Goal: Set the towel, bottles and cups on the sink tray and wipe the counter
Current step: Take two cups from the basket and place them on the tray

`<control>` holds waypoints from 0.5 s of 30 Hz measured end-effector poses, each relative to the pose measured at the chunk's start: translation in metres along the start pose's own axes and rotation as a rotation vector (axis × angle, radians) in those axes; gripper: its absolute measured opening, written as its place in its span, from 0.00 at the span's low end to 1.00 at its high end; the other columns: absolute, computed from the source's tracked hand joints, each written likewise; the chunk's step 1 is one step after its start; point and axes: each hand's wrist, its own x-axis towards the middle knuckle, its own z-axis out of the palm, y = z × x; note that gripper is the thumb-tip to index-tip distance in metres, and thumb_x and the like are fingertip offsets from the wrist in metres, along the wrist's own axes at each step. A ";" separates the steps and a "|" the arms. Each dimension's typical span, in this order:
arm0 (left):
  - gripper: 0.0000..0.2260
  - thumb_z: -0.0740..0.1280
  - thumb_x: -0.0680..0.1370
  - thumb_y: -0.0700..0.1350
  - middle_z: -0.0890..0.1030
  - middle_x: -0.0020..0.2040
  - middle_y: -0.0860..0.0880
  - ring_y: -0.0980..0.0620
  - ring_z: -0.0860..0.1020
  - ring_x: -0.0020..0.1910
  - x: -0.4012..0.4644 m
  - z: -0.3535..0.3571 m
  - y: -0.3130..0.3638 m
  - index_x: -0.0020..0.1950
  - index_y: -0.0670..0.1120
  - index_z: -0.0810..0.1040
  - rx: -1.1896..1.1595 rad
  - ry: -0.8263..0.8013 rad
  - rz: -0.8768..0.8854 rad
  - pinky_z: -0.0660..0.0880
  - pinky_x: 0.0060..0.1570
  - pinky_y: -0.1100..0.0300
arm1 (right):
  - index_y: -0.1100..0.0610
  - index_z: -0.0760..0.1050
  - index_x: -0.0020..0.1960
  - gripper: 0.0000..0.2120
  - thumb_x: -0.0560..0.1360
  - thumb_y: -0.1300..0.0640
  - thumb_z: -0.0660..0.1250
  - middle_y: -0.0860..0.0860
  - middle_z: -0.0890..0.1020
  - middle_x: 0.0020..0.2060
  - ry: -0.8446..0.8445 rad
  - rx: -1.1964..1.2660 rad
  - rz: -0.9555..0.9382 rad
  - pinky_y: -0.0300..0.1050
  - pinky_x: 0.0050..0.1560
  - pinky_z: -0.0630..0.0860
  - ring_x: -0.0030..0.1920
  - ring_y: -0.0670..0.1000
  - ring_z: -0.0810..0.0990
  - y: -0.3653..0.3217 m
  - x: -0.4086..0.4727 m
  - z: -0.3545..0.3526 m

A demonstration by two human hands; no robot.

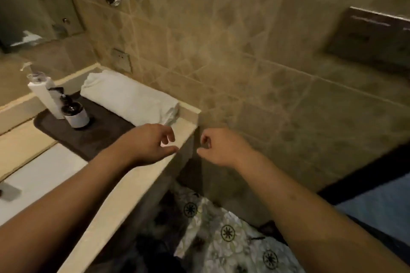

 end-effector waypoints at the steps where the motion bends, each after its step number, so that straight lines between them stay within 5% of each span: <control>1: 0.12 0.68 0.77 0.59 0.82 0.51 0.54 0.52 0.80 0.47 0.000 0.011 0.030 0.54 0.53 0.79 0.022 -0.018 0.047 0.76 0.48 0.56 | 0.52 0.77 0.55 0.12 0.76 0.45 0.69 0.49 0.78 0.45 0.011 0.008 0.040 0.43 0.42 0.69 0.48 0.52 0.79 0.020 -0.029 0.000; 6: 0.11 0.70 0.76 0.56 0.85 0.50 0.50 0.49 0.82 0.50 0.001 0.067 0.181 0.52 0.51 0.82 0.080 -0.122 0.292 0.77 0.49 0.55 | 0.54 0.78 0.57 0.15 0.78 0.45 0.68 0.53 0.82 0.52 0.073 0.064 0.282 0.46 0.47 0.74 0.53 0.55 0.80 0.115 -0.179 0.009; 15: 0.08 0.69 0.76 0.58 0.81 0.46 0.56 0.58 0.79 0.43 -0.023 0.162 0.437 0.50 0.56 0.79 0.175 -0.329 0.754 0.77 0.44 0.58 | 0.44 0.74 0.49 0.09 0.74 0.41 0.69 0.42 0.76 0.41 0.287 0.225 0.819 0.44 0.34 0.71 0.40 0.45 0.76 0.242 -0.445 0.046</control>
